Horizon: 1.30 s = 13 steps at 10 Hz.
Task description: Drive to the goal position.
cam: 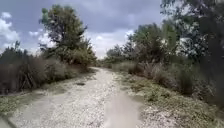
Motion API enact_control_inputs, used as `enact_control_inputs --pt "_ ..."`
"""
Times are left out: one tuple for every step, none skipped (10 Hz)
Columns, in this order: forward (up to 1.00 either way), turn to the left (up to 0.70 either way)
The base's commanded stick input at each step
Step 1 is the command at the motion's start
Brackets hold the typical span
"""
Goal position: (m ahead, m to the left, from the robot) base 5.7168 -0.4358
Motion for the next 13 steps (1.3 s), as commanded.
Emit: enact_control_inputs --pt "0.5 0.01" --pt "0.5 -0.03" --pt "0.5 -0.19" --pt "0.5 -0.47" --pt "0.5 -0.48" --pt "0.5 0.01" --pt "0.5 0.01" --pt "0.5 0.01" --pt "0.5 0.01" --pt "0.5 0.01" --pt "0.5 0.01" --pt "0.5 0.01" --pt "0.5 0.01"
